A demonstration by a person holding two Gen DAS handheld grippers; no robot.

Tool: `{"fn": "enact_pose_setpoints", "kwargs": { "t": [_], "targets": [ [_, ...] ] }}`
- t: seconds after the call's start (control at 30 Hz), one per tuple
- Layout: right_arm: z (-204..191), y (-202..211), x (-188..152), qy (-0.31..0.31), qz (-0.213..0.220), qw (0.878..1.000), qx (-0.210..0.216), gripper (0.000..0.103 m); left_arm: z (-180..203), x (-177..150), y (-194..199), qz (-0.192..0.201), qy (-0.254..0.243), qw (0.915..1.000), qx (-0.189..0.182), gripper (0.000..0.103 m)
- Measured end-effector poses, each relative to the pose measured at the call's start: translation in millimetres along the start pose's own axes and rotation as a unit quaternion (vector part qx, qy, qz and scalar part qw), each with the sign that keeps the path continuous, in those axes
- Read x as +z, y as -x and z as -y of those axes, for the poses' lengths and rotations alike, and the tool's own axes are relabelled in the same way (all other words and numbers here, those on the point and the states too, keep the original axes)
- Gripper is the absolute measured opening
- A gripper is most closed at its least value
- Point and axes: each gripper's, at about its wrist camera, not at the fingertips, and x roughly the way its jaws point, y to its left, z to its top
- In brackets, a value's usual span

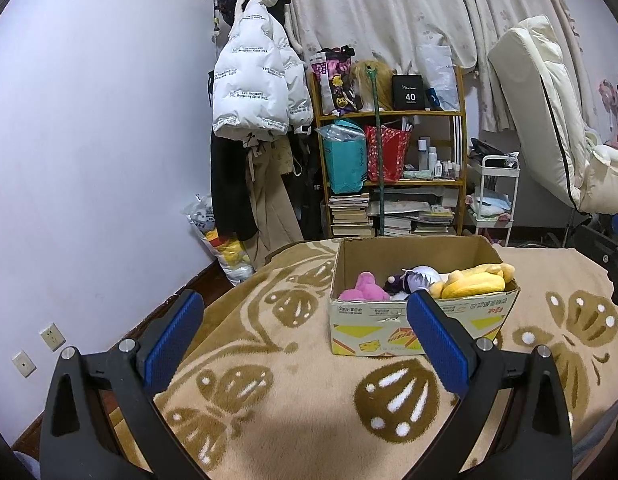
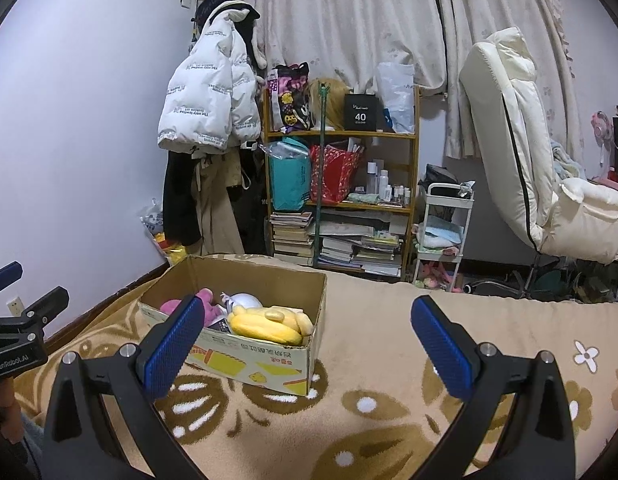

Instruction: Organize soft objects

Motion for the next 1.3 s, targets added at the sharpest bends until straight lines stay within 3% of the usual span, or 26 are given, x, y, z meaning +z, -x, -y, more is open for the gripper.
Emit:
{"fn": "enact_pose_setpoints", "kwargs": {
  "t": [1.3],
  "targets": [
    [-5.2,-14.3,-2.6,-0.003,-0.015,1.000,0.005,0.103,-3.3,-4.0,-4.4,0.002,-0.010,0.9999,-0.004,0.101]
  ]
}}
